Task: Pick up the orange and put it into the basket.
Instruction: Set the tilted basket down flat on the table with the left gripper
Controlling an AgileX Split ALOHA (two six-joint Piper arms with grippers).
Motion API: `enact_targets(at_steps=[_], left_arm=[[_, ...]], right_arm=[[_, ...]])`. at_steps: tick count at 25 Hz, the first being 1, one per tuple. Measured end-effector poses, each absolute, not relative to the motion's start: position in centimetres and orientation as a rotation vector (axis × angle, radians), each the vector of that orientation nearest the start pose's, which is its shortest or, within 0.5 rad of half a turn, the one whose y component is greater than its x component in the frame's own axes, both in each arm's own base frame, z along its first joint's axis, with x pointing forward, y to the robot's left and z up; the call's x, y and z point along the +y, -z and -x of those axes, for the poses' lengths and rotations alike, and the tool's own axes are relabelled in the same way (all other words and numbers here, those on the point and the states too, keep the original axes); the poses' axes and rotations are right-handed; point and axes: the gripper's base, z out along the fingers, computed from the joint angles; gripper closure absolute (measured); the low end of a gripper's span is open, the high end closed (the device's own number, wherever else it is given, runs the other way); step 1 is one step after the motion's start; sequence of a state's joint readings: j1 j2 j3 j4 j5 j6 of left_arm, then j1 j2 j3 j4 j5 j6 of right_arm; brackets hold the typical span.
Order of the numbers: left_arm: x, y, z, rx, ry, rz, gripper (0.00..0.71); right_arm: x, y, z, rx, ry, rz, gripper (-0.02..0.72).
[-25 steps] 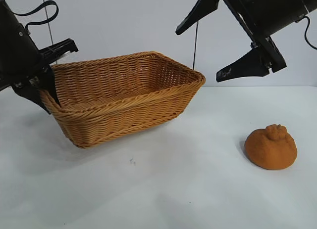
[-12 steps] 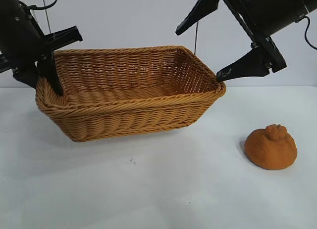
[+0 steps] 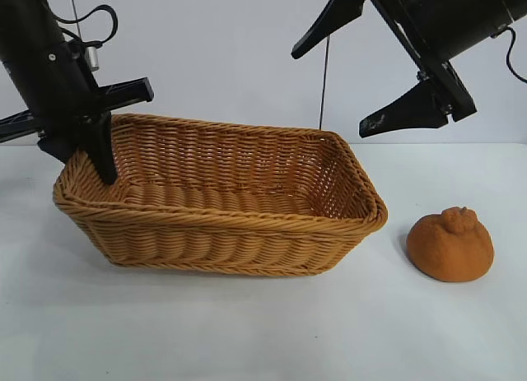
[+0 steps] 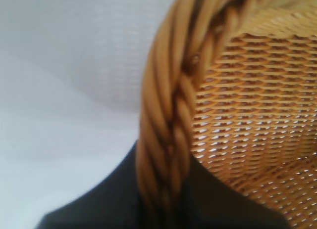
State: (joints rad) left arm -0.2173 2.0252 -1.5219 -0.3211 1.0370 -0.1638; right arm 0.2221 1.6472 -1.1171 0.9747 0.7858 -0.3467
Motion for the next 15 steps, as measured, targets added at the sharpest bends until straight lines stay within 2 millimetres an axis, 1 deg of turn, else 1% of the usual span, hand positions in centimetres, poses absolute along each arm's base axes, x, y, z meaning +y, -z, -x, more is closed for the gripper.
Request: enact_targets(at_steps=[5,12,15], left_arm=[[-11.4,-18.0,-39.9,3.061,0.472,0.136,0.627],[-11.6,-14.5,-40.5,3.121,0.467,0.158,0.629],[-11.7,-13.6,-40.5,3.137,0.475,0.174,0.629]], right_arm=[[12.7,-25.4,-31.9,2.584,-1.057,-0.041,0.010],[12.7,-25.4,-31.9,2.584,-1.057,-0.042,0.010],[12.7,-25.4,-31.9,2.584,-1.057,-0.042,0.010]])
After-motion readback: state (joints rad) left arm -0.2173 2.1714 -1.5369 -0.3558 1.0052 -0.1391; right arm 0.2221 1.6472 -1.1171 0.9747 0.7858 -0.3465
